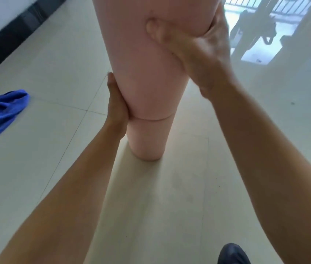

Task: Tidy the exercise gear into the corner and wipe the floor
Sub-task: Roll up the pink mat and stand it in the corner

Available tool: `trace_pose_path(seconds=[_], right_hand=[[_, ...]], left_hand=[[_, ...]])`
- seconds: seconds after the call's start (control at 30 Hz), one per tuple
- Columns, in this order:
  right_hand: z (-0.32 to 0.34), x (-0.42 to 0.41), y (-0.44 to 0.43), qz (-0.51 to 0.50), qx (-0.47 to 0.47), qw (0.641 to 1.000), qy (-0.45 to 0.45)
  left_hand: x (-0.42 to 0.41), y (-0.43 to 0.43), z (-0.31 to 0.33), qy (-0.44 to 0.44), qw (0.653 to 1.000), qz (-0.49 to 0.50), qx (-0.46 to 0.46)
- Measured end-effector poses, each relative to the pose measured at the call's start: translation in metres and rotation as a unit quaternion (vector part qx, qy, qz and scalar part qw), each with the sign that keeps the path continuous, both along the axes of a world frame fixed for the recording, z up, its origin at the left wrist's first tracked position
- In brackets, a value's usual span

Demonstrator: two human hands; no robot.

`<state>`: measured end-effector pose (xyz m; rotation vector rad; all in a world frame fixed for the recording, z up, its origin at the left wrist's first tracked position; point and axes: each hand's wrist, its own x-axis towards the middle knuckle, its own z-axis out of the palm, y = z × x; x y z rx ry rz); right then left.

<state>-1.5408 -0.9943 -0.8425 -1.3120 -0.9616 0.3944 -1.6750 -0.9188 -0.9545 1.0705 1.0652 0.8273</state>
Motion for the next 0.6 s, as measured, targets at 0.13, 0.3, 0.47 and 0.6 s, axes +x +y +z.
trace_pose_path(seconds=[0.13, 0.3, 0.47, 0.6], right_hand=[[0.005, -0.007, -0.007, 0.002, -0.056, 0.998, 0.0], [0.029, -0.002, -0.025, 0.011, -0.118, 0.993, 0.025], [0.063, 0.001, -0.042, 0.104, -0.167, 0.978, 0.073], [0.132, 0.007, -0.052, 0.149, -0.105, 0.949, 0.255]], left_hand=[[-0.018, 0.004, 0.022, 0.055, 0.998, -0.034, -0.018], [-0.026, 0.007, 0.116, 0.032, 0.998, -0.045, 0.027], [-0.016, 0.003, 0.251, -0.024, 0.987, -0.121, 0.101], [-0.019, -0.003, 0.291, 0.166, 0.956, -0.193, 0.147]])
